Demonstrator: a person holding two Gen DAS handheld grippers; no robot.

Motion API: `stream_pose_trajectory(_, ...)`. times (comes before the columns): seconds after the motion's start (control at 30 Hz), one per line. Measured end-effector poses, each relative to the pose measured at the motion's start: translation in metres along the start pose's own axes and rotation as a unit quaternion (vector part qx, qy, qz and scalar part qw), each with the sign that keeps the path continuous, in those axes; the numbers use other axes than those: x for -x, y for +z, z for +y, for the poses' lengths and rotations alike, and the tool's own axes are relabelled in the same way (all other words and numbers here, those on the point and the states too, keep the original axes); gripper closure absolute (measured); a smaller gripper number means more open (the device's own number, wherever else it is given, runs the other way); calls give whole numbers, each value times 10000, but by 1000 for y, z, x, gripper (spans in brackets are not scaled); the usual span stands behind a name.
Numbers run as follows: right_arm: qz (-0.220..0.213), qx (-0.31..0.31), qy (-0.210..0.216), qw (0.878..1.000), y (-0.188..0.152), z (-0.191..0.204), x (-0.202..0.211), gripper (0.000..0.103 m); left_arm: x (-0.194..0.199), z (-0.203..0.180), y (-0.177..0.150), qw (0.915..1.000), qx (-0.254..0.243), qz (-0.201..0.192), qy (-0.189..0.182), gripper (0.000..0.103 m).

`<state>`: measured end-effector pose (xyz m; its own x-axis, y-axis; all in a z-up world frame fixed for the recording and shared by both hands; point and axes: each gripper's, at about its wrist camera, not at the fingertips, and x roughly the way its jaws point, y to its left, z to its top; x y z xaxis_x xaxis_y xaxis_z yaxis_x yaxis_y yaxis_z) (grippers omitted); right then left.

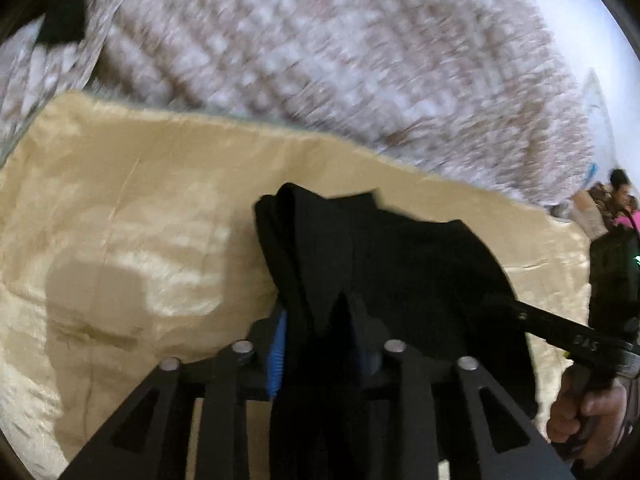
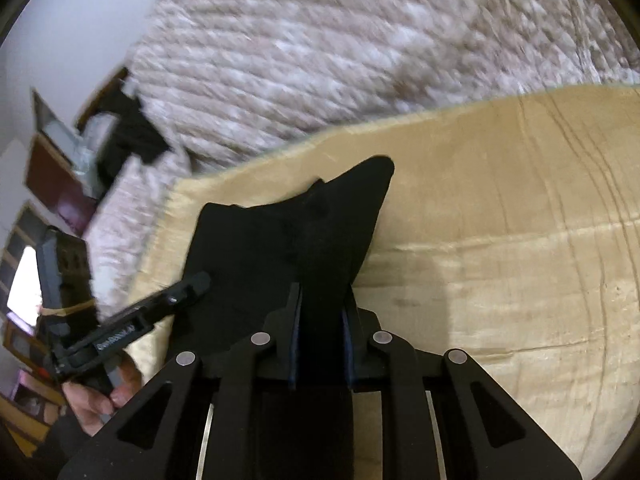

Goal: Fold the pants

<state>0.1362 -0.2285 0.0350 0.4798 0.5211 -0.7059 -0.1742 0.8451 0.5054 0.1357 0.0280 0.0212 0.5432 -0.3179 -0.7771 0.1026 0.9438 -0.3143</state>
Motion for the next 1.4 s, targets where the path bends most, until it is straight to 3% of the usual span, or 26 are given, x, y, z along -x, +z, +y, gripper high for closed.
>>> stream_pose_trajectory(0.1,69,-133,-191,9997,-5,-16,-3,70,3,12,-3,9997,236,30,-65,63)
stream_pose_trajectory(0.2,-201,-46,-413,9989,-6,-17,18,70,15,15,-4,9992,237,-136,289,66)
stream_pose_trajectory(0.3,-435,225,-636,9968,-13,-4,38,70,39,5,-11,9989,218,-319,254,66)
stream_pose_trajectory(0.43,-613,856,-872,9906,-38,29,55,70,74,-27,-32,9980,-206,-591,112,66)
stream_pose_trajectory(0.57,-530,1399,-1016,9835,-65,51,50,77,80,-47,-61,9969,-567,-502,206,66)
stream_pose_trajectory(0.63,-340,1494,-1033,9828,-75,53,39,78,71,-46,-73,9970,-603,-327,351,66)
stream_pose_trajectory(0.73,-201,1712,-1226,9774,-84,51,24,78,65,-46,-78,9953,-719,-398,519,63)
stream_pose_trajectory(0.97,-316,1638,-1123,9796,-87,48,30,78,68,-39,-83,9965,-551,-464,429,63)
stream_pose_trajectory(1.33,-541,1204,-854,9876,-110,46,71,78,95,-46,-102,9943,-550,-556,728,63)
stream_pose_trajectory(1.4,-545,1182,-884,9875,-116,45,74,63,95,-48,-108,9936,-584,-521,820,62)
